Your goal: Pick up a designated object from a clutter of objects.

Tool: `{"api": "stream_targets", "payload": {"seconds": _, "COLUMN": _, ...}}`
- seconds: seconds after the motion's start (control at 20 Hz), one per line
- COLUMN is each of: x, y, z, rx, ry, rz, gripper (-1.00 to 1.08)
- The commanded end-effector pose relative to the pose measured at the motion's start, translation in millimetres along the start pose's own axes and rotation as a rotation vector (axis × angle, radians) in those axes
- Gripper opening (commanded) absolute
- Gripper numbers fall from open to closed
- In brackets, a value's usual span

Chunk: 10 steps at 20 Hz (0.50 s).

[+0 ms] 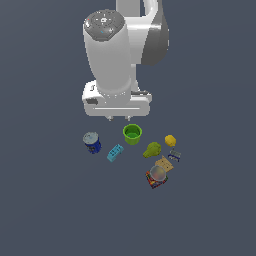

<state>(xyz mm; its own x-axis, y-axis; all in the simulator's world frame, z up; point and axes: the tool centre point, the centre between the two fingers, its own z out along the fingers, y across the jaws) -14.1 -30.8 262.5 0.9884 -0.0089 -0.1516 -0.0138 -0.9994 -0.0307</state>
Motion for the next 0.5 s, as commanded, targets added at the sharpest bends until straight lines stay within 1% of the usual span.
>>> {"api": "stream_targets", "payload": {"seconds": 0.0, "x": 0, "y": 2, "z": 13, "rx": 0.015, "ry": -0.05, "rz": -0.01, "gripper": 0.28}}
{"api": "stream_targets", "payload": {"seconds": 0.2, "x": -1, "y": 4, "z": 40, "rx": 0.052, "ry": -0.152, "rz": -0.032, "gripper": 0.28}}
{"api": "stream_targets", "payload": {"seconds": 0.45, "x": -5, "y": 7, "z": 79, "rx": 0.122, "ry": -0.303, "rz": -0.066, "gripper": 0.28}}
